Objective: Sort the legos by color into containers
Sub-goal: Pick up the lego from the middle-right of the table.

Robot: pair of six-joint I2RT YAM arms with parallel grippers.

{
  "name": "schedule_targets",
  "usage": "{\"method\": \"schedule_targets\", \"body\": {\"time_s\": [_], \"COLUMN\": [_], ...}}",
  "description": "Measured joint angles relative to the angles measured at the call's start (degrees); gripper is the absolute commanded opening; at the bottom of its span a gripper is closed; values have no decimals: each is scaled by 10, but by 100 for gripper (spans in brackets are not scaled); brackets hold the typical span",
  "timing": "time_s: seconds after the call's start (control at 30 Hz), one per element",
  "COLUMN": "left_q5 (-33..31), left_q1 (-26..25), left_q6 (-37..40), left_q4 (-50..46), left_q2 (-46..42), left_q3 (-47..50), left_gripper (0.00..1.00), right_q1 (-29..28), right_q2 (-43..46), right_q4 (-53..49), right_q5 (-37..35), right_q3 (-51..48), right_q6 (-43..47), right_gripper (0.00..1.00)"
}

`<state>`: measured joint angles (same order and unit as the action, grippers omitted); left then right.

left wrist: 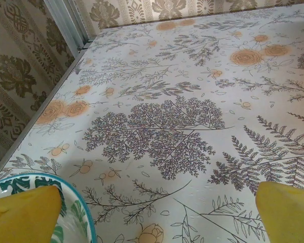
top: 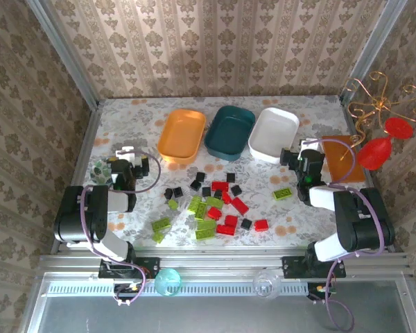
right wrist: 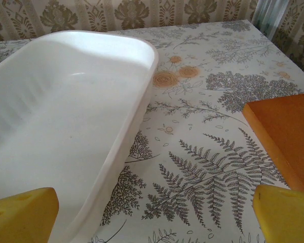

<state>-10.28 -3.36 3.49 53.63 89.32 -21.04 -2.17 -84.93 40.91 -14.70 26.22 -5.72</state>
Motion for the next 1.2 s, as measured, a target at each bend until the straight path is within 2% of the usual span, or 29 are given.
{"method": "schedule_targets", "body": {"time_s": [1.2], "left_q5": [0], "left_q1": [0], "left_q6": [0], "left_q4": [8], "left_q2": [0], "left_q3": [0], "left_gripper": [100], "right_q1": [0], "right_q2": [0], "right_q4": [0], "right_q5": [0], "right_q3": [0], "right_q6": [0], "right_gripper": [100]}}
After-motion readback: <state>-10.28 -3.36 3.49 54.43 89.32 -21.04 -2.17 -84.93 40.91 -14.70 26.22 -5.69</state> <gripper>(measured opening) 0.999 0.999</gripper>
